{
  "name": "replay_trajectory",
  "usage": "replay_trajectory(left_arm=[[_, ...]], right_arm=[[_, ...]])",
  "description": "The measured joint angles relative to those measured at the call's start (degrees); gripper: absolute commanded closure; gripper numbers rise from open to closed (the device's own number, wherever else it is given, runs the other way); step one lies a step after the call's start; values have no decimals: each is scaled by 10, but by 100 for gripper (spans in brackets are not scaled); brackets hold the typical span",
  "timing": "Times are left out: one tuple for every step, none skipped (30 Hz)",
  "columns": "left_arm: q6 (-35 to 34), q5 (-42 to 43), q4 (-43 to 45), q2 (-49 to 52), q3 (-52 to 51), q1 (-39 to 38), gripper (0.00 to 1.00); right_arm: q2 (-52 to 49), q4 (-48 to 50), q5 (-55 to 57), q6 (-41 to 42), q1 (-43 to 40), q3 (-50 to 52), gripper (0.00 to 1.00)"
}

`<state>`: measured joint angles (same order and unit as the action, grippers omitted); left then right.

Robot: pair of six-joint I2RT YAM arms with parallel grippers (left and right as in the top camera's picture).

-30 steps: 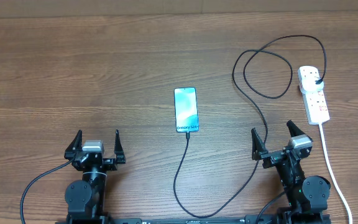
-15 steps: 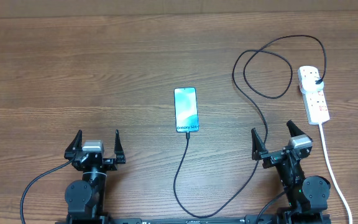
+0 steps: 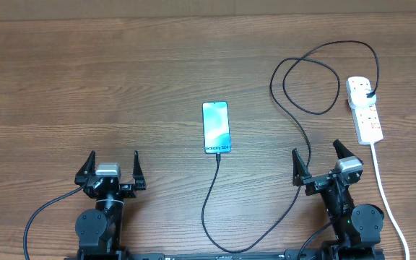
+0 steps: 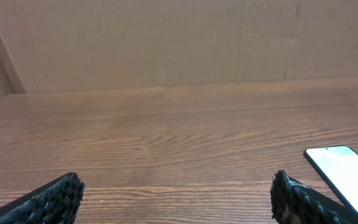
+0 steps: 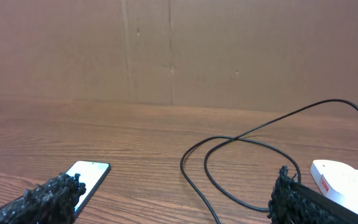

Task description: Plug charger to phone and switch on socket

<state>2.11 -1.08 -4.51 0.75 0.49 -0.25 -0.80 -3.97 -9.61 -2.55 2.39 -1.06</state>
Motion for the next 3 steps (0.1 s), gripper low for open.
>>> replay_trajectory(left_arm=[[0, 0, 0, 0, 0, 0, 0], [0, 0, 0, 0, 0, 0, 0], [0, 0, 0, 0, 0, 0, 1]], right_arm=[[0, 0, 0, 0, 0, 0, 0], [0, 0, 0, 0, 0, 0, 0], [0, 0, 0, 0, 0, 0, 0]])
